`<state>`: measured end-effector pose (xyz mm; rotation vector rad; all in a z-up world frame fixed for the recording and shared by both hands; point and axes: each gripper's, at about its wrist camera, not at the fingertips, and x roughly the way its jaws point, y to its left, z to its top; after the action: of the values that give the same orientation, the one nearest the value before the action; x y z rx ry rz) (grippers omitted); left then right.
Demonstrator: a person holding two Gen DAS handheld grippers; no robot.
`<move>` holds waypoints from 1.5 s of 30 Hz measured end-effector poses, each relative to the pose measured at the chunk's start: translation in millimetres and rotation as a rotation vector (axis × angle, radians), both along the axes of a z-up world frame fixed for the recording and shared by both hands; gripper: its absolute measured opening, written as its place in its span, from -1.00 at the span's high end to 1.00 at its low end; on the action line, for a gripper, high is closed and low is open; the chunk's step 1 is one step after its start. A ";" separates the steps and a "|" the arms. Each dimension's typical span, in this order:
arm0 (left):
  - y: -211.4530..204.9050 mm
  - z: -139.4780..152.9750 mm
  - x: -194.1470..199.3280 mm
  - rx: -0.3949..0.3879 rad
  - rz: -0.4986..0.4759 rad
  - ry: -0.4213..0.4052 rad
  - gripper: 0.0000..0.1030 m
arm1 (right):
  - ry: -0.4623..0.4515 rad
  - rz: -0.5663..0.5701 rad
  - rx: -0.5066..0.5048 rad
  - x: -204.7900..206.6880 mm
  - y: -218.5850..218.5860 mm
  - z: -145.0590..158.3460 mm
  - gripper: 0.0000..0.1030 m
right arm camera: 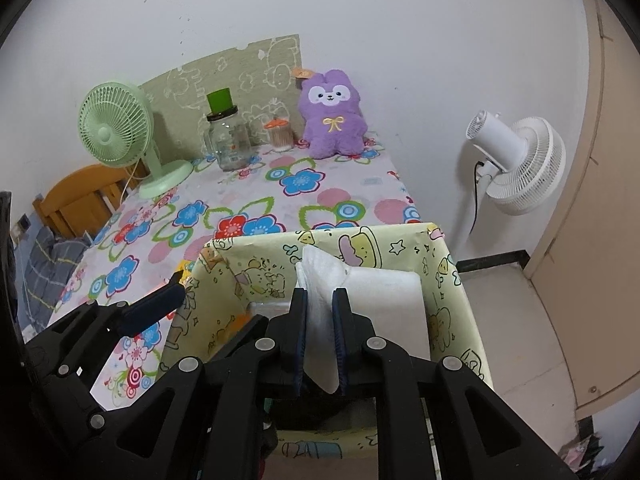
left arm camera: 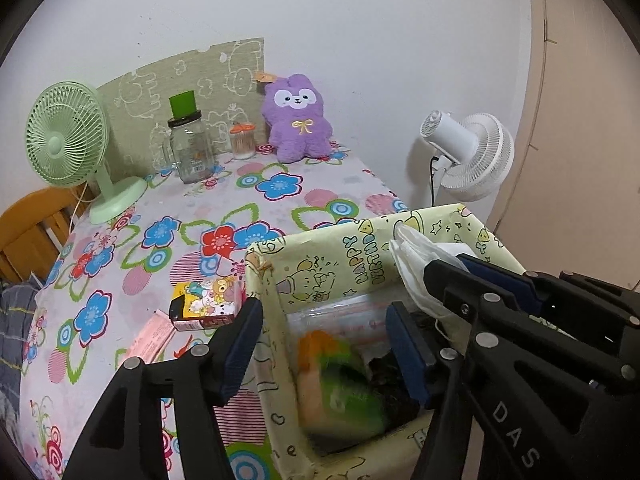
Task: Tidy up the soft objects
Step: 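Open the left gripper over the box while the right gripper releases the white pad inside, then withdraw both tools from the box back over the table items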
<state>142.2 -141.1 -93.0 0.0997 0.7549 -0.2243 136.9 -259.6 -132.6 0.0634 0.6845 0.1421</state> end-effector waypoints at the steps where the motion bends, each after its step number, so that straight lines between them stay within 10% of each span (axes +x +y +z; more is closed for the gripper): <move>1: -0.8 -0.1 0.6 0.000 -0.002 0.001 -0.35 | 0.000 -0.002 0.000 0.7 -0.8 -0.2 0.66; 5: -3.5 -0.7 1.3 -0.001 -0.013 0.006 -0.55 | 0.003 0.003 0.000 2.7 -3.4 -1.6 0.54; 10: -4.5 -0.2 0.4 -0.012 -0.013 0.012 -0.73 | -0.015 -0.013 -0.006 -0.6 -7.5 -0.3 -0.36; 45: 45.4 39.0 -45.2 -0.010 0.025 -0.093 -0.94 | -0.138 -0.002 -0.049 -52.7 38.7 39.3 -0.73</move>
<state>96.9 -95.6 -53.9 0.0907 0.6621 -0.1982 84.2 -220.9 -93.3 0.0075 0.5496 0.1266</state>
